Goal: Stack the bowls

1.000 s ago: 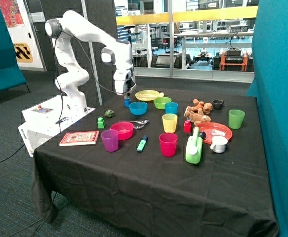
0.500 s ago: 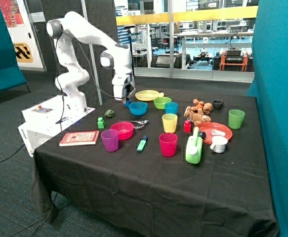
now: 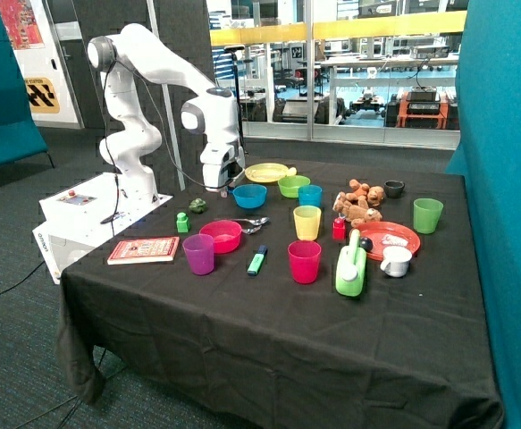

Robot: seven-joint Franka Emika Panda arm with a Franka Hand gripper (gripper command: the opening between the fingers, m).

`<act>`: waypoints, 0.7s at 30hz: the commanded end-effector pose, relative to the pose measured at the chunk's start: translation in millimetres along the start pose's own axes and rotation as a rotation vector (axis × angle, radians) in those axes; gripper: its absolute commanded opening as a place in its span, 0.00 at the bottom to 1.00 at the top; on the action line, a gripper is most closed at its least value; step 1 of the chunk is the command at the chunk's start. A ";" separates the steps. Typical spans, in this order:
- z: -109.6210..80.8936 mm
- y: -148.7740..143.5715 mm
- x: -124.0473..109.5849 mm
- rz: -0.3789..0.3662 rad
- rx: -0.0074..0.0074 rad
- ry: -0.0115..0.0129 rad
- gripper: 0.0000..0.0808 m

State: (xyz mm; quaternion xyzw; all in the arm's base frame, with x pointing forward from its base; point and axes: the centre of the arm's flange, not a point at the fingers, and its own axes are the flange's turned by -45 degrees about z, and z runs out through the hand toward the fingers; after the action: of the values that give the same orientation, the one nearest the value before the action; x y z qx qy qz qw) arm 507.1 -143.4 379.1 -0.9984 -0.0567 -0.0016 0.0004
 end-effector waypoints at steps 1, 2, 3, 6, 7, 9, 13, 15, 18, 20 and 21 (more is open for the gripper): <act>-1.6 25.2 6.3 0.049 -0.0007 -0.0031 0.60; -1.4 28.0 4.9 0.056 -0.0007 -0.0031 0.60; -0.7 30.4 2.9 0.062 -0.0008 -0.0031 0.60; 1.6 33.5 -1.7 0.069 -0.0008 -0.0031 0.60; 3.5 35.2 -5.2 0.081 -0.0008 -0.0031 0.59; 6.8 40.3 -10.3 0.095 -0.0008 -0.0031 0.59; 9.8 55.3 -12.6 0.133 -0.0009 -0.0031 0.57; 9.8 61.9 -11.5 0.151 -0.0009 -0.0031 0.56; 11.4 70.3 -8.2 0.184 -0.0010 -0.0031 0.55; 14.4 70.9 -5.6 0.177 -0.0009 -0.0031 0.55; 15.6 70.6 -4.8 0.176 -0.0009 -0.0031 0.55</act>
State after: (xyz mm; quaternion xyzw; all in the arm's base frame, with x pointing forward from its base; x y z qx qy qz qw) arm 506.2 -203.2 369.3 -0.9999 0.0171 0.0017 0.0006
